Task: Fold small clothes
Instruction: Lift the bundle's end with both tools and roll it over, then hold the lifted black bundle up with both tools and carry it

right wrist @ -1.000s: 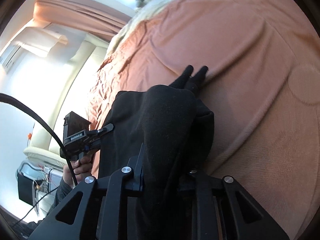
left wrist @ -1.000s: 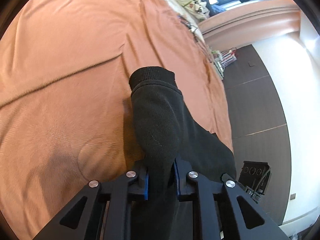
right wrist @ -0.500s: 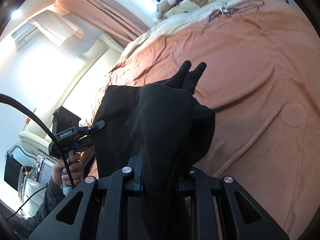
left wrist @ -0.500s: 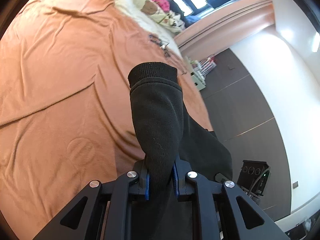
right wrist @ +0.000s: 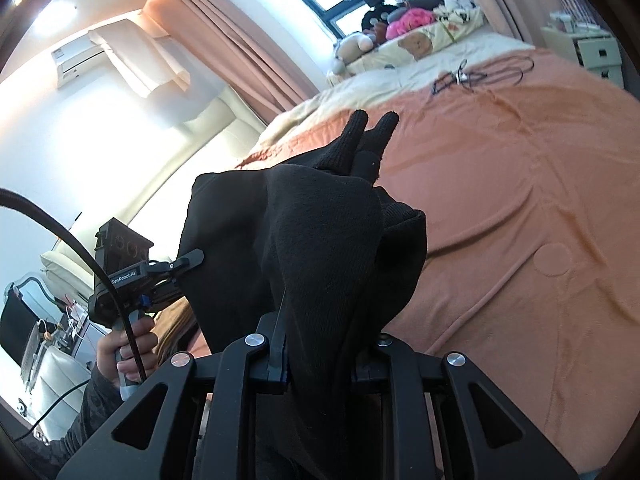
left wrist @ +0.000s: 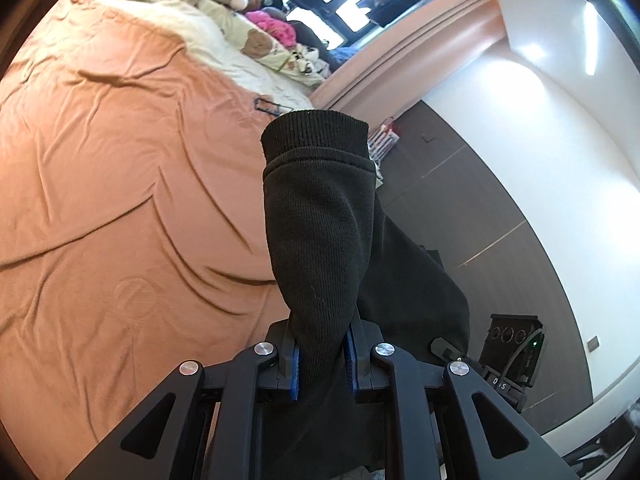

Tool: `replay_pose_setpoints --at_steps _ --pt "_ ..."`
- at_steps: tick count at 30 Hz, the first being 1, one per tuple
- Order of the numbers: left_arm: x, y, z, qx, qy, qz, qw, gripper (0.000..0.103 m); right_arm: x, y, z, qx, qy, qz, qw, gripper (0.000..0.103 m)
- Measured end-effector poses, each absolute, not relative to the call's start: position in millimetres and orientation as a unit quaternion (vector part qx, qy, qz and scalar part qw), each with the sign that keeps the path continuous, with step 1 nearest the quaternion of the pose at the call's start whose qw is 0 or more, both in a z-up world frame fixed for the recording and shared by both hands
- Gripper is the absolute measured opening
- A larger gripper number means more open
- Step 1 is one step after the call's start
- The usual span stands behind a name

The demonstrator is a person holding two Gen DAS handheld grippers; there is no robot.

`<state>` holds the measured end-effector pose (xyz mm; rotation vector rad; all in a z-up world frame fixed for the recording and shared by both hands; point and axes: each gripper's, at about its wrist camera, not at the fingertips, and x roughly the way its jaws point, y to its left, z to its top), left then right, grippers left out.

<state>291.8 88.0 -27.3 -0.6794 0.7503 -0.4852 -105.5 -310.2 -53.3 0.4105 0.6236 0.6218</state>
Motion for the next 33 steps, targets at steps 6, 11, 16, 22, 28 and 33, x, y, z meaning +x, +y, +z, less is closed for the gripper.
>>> replay_pose_setpoints --at_steps 6,11,16,22,28,33 --pt "278 67 -8 -0.309 0.342 -0.247 0.853 0.017 -154 -327 -33 0.187 0.277 0.286 0.898 0.016" --pt "264 44 9 -0.297 0.331 -0.263 0.856 0.017 -202 -341 -15 0.173 0.262 0.270 0.910 0.016" --pt "258 18 22 -0.285 0.324 -0.282 0.857 0.017 -243 -358 -2 0.164 0.248 0.255 0.920 0.016" --pt "248 -19 34 -0.262 0.321 -0.306 0.857 0.017 -295 -380 5 0.159 0.230 0.239 0.930 0.016" --pt "236 -69 47 -0.238 0.321 -0.330 0.855 0.017 -332 -401 5 0.161 0.213 0.219 0.938 0.016" --pt "237 -111 52 -0.222 0.326 -0.351 0.849 0.017 -372 -417 4 0.157 0.200 0.198 0.947 0.016"
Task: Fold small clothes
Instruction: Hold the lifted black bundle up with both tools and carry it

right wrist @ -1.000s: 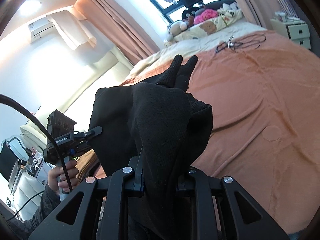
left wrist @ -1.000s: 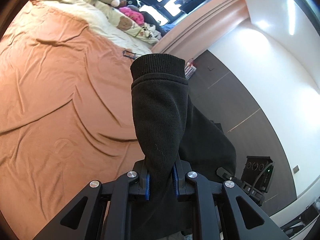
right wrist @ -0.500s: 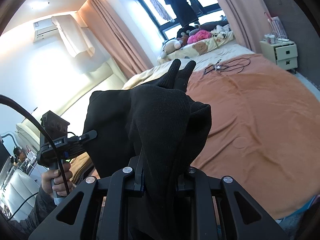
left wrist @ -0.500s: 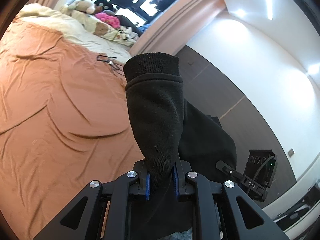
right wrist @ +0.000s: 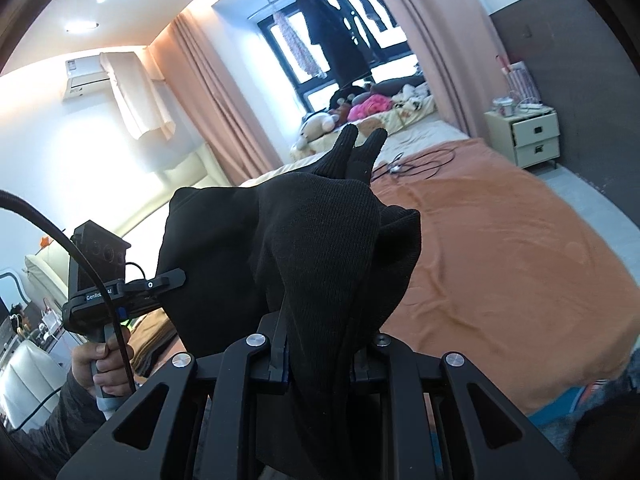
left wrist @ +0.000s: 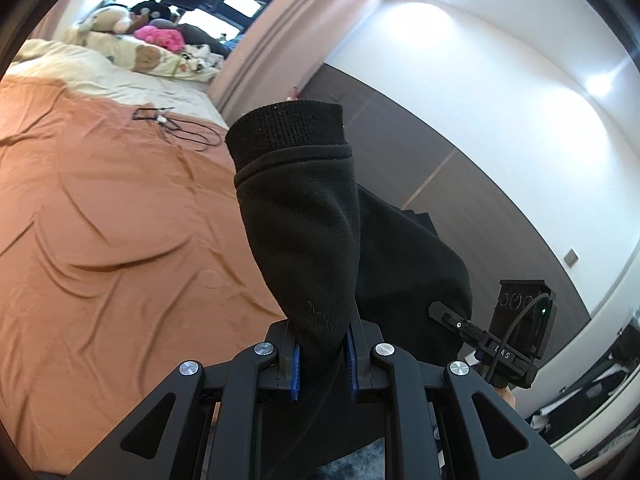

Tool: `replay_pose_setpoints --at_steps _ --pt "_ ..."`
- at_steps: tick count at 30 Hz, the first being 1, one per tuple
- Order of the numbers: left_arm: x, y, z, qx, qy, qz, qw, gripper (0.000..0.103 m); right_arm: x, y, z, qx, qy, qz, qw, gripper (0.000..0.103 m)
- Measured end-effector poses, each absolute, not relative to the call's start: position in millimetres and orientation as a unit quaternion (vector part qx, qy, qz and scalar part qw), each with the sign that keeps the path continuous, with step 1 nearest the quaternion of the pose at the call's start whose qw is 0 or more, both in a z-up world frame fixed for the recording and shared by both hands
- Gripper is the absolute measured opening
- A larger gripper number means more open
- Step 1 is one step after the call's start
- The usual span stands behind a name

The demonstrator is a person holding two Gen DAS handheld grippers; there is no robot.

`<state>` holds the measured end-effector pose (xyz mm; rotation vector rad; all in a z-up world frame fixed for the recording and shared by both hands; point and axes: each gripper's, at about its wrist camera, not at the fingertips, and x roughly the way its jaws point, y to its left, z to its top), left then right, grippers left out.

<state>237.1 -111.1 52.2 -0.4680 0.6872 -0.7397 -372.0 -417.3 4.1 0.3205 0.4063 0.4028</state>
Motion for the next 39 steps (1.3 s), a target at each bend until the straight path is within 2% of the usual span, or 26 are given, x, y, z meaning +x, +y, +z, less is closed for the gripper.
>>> replay_pose_setpoints --at_steps 17,39 --pt "267 -253 58 -0.183 0.328 -0.406 0.833 0.017 -455 -449 28 0.130 0.180 0.121 0.968 0.016" --pt "337 -368 11 -0.153 0.370 -0.467 0.789 0.016 -461 -435 36 0.137 0.207 0.022 0.968 0.015"
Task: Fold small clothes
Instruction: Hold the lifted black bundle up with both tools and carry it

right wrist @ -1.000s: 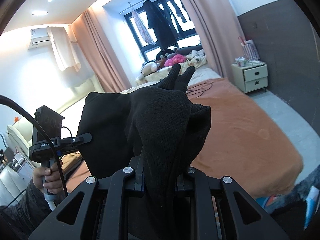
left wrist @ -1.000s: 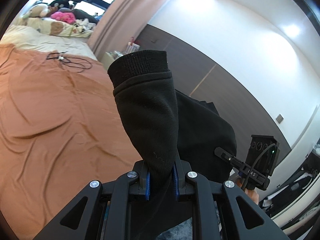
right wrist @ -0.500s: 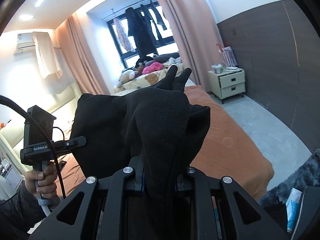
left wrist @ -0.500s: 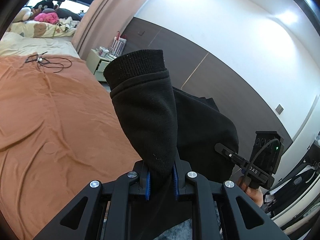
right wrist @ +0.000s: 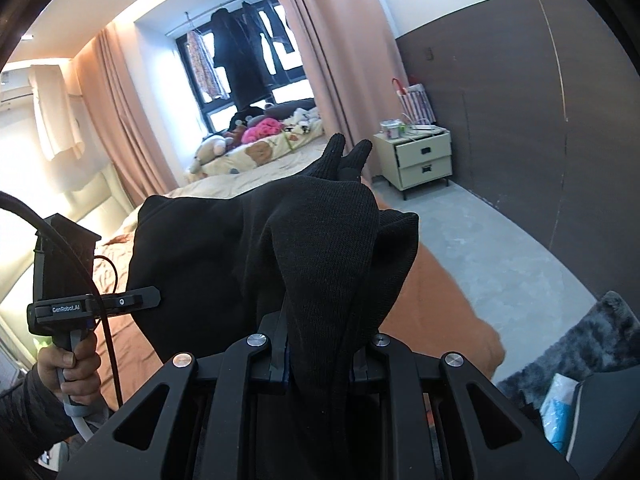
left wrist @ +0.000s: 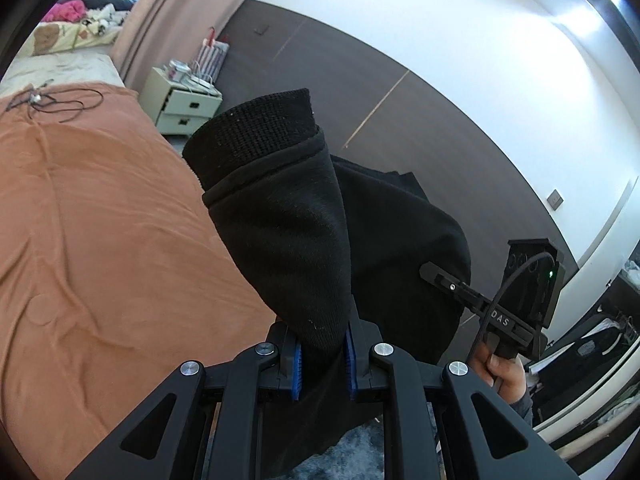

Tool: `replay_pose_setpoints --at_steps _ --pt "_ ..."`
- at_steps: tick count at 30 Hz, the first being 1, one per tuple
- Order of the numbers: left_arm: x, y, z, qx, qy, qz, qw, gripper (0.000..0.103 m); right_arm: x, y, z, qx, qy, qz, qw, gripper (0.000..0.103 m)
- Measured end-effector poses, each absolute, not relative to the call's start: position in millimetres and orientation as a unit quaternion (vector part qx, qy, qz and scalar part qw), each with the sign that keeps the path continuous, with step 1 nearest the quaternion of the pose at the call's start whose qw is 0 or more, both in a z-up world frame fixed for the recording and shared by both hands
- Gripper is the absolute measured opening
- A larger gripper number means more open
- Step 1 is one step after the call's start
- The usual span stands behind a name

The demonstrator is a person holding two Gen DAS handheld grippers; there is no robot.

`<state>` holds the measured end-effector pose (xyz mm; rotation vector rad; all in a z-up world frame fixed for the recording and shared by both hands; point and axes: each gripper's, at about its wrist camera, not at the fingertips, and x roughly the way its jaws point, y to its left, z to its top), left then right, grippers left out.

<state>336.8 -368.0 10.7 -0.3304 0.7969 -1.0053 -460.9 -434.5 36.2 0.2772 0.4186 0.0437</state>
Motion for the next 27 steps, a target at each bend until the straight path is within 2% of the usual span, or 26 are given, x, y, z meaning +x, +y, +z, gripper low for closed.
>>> replay_pose_setpoints --at_steps 10,19,27 --pt "377 -413 -22 -0.161 0.398 -0.486 0.761 0.016 -440 -434 46 0.122 0.230 -0.004 0.966 0.015" --pt "429 -420 -58 -0.184 0.421 -0.471 0.753 0.015 -387 -427 43 0.126 0.259 -0.011 0.958 0.015" --pt "456 -415 -67 -0.196 0.430 -0.454 0.755 0.014 -344 -427 42 0.128 0.282 -0.016 0.951 0.015"
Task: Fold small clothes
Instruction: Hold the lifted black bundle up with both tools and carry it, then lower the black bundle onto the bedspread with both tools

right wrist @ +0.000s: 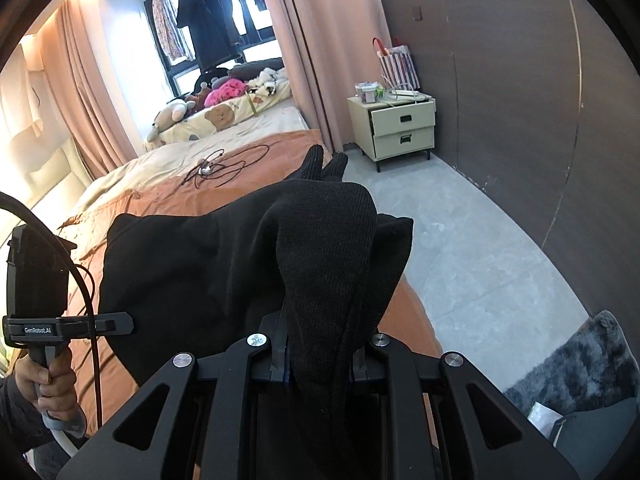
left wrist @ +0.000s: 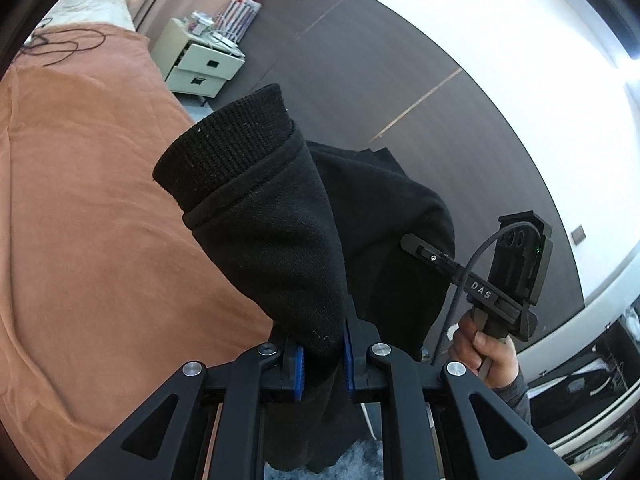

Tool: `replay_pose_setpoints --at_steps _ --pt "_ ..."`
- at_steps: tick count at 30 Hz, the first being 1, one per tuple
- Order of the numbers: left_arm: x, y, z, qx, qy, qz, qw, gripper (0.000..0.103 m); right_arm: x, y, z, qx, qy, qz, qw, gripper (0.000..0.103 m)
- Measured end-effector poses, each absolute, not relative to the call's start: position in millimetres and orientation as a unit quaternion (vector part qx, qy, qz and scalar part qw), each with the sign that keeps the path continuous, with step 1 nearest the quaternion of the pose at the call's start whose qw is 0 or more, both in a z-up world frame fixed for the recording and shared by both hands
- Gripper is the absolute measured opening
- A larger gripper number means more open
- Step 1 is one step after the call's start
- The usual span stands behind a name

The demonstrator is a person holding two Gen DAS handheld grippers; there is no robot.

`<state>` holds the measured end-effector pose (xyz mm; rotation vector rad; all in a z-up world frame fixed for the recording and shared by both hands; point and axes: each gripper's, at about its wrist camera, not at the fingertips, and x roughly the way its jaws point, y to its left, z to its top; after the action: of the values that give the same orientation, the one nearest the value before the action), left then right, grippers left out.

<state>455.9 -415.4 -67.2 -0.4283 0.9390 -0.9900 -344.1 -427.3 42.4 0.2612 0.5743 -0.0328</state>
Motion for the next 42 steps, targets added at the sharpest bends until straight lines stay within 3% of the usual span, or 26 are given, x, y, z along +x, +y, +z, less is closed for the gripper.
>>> replay_pose_setpoints --at_steps 23,25,29,34,42 --pt "449 -397 -67 -0.198 0.433 -0.421 0.772 0.015 -295 -457 21 0.149 0.308 -0.021 0.939 0.015" --pt "458 -398 -84 -0.191 0.461 -0.392 0.773 0.019 -282 -462 8 0.165 0.318 -0.027 0.933 0.019" --pt "471 -394 -131 -0.185 0.552 -0.322 0.746 0.038 -253 -476 -33 0.184 0.382 -0.062 0.904 0.024" --pt "463 -372 -156 -0.220 0.576 -0.306 0.725 0.046 -265 -487 -42 0.198 0.381 -0.080 0.900 0.032" --pt "458 -359 -149 -0.249 0.566 -0.298 0.727 0.054 -300 -478 -20 0.162 0.375 -0.118 0.905 0.032"
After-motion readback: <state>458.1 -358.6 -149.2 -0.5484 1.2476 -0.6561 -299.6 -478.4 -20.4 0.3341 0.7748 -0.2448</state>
